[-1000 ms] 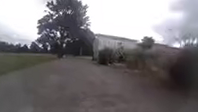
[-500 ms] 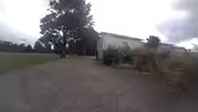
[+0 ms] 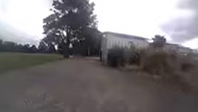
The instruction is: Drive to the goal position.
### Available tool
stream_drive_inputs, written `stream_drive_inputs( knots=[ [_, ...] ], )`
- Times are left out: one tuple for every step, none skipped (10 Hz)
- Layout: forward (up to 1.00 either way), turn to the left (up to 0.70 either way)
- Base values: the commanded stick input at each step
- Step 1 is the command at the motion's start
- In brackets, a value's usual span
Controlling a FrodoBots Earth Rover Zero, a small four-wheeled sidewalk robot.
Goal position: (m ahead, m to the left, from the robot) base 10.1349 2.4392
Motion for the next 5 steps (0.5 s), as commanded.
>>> stream_drive_inputs(
  knots=[
    [1.0, 0.0],
    [1.0, 0.0],
    [1.0, 0.0],
    [1.0, 0.0],
    [1.0, 0.0]
  ],
)
